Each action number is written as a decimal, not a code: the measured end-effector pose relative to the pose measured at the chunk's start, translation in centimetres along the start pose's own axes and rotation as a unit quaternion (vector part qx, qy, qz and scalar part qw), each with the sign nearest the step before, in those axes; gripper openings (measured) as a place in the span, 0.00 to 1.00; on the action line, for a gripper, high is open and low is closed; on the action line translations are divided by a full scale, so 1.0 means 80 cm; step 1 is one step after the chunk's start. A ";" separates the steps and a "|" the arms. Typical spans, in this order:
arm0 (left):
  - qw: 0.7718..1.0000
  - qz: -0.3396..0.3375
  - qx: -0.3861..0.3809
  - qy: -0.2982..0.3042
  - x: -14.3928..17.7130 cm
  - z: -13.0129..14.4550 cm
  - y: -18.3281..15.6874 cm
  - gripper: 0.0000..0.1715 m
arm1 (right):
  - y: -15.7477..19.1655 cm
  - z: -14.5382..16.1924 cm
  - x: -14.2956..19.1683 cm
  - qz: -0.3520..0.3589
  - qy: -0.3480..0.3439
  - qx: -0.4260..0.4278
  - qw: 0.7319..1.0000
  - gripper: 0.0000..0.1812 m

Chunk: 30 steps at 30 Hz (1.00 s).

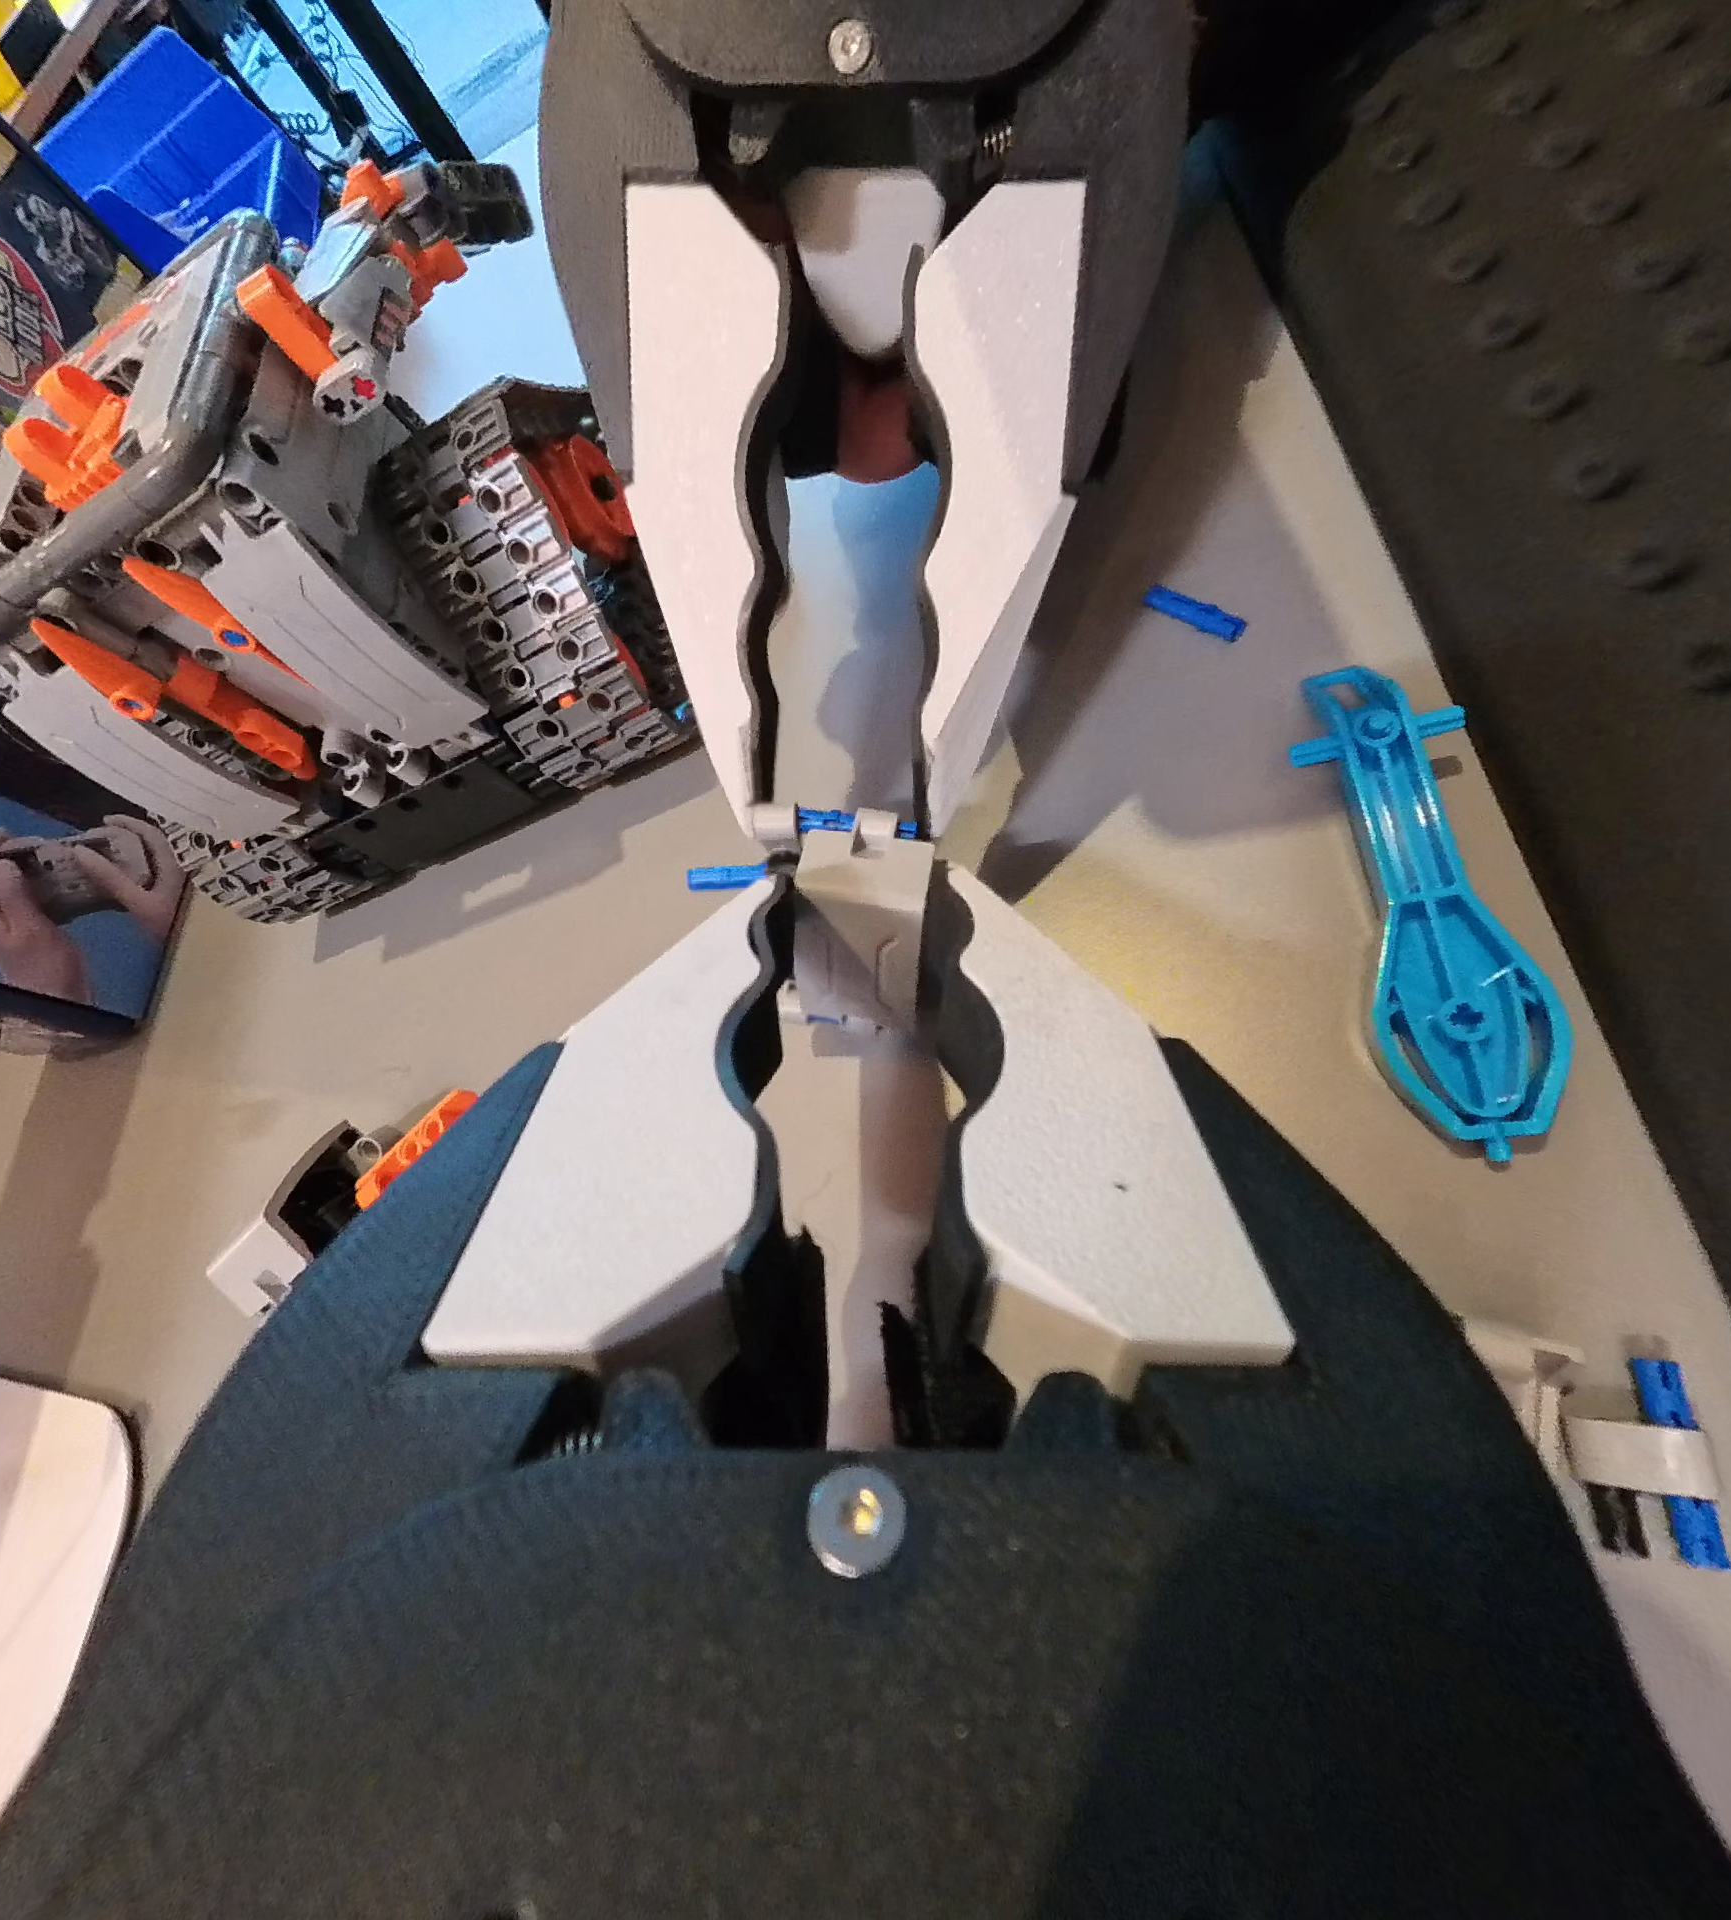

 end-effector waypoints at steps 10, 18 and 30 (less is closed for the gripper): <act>1.000 -0.014 -0.015 0.007 -0.002 0.002 0.000 0.13 | 0.000 -0.001 0.002 0.041 0.016 0.028 0.999 0.15; 1.000 -0.016 -0.017 -0.001 -0.001 0.002 0.002 0.13 | -0.002 -0.002 0.004 0.039 0.008 0.020 0.999 0.15; 1.000 -0.023 -0.019 -0.004 0.000 0.002 0.004 0.13 | -0.004 -0.003 0.006 0.048 0.004 0.023 0.999 0.15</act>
Point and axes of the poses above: each gripper's, where its closed fingertips meet, x back along the fingers, z out of its underside, y = z × x across the jaws, the point moved 3 cm from there along x, back along the fingers, and after that the axes turned 13 degrees about y, right-handed, at the moved point
